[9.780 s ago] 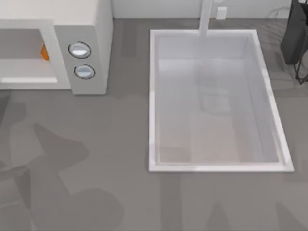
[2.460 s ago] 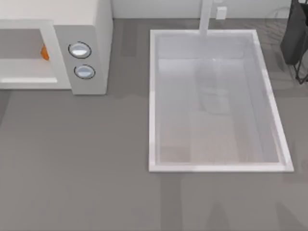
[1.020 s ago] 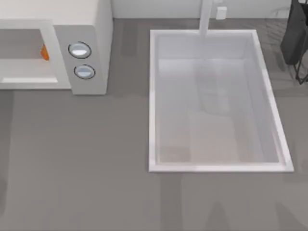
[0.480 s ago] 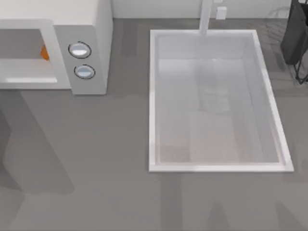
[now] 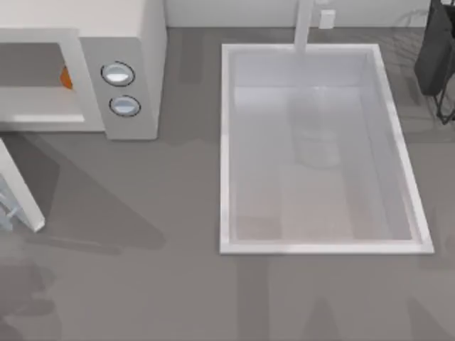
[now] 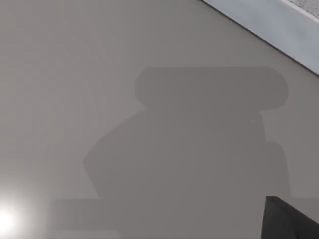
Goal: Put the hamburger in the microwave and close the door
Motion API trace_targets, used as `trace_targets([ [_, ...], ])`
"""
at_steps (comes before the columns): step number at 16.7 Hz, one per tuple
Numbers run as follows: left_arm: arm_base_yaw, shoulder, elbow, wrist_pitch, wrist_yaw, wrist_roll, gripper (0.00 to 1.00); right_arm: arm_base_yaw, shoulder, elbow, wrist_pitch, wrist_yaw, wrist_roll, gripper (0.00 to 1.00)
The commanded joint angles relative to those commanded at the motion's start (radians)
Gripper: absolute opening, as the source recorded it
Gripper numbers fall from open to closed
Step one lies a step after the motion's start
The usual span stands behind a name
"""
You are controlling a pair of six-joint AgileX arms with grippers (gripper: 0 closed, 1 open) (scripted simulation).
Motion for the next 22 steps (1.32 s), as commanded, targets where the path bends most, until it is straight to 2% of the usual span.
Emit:
trace_targets([
  [3,-0.089,-0.089,-0.086,0.033,-0.055,-0.087,0.0,0.0,0.0,0.0,0.0,0.0,0.0,1.0],
  [8,-0.096,-0.095,-0.093,0.035,-0.06,-0.098,0.0,0.0,0.0,0.0,0.0,0.0,0.0,1.0],
  [10,-0.133,-0.112,-0.101,0.039,-0.087,-0.13,0.0,0.0,0.0,0.0,0.0,0.0,0.0,1.0],
  [13,-0.257,-0.159,-0.131,0.044,-0.17,-0.227,0.0,0.0,0.0,0.0,0.0,0.0,0.0,1.0],
  [18,-0.536,-0.263,-0.197,0.054,-0.346,-0.424,0.0,0.0,0.0,0.0,0.0,0.0,0.0,1.0],
  [20,-0.591,-0.292,-0.215,0.057,-0.391,-0.475,0.0,0.0,0.0,0.0,0.0,0.0,0.0,1.0],
  [22,-0.604,-0.299,-0.22,0.057,-0.403,-0.487,0.0,0.0,0.0,0.0,0.0,0.0,0.0,1.0],
])
